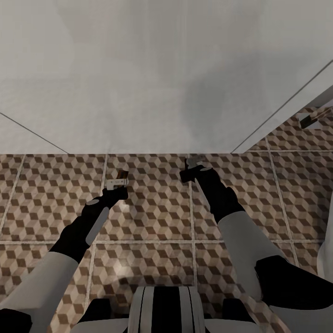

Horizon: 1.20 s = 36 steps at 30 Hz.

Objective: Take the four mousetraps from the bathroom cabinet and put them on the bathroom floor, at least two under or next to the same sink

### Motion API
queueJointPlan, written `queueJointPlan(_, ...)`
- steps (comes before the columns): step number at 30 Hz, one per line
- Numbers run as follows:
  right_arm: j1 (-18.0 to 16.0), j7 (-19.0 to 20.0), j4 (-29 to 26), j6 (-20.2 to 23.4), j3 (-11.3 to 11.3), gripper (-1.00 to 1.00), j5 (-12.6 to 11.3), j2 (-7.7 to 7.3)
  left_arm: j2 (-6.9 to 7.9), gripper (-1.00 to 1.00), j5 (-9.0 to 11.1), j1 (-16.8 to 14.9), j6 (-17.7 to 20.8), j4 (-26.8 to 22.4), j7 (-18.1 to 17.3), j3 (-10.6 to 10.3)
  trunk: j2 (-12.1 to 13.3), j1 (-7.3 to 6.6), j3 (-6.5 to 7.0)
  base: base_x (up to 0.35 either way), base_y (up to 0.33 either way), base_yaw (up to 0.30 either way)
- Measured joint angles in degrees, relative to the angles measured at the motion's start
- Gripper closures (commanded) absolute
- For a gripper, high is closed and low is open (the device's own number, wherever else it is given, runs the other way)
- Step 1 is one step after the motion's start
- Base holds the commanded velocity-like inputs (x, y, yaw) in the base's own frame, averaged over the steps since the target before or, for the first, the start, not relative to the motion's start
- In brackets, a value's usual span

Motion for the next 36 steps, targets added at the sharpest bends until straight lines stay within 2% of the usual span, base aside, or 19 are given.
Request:
queueJointPlan(24, -0.24, -0.01, 4.28, -0.42, -0.08, 1.00, 0.00, 0.00, -0.54, 1.00, 0.02, 0.00, 0.00, -0.10, 0.00, -0.09, 0.00, 0.00, 0.00, 0.000, 0.000, 0.000)
queueJointPlan(36, -1.67, 0.01, 6.25, -0.71, -0.10, 1.00, -0.16, 0.00, -0.69, 1.00, 0.00, 0.00, 0.08, -0.74, 0.00, -0.01, 0.00, 0.00, 0.00, 0.032, 0.000, 0.000)
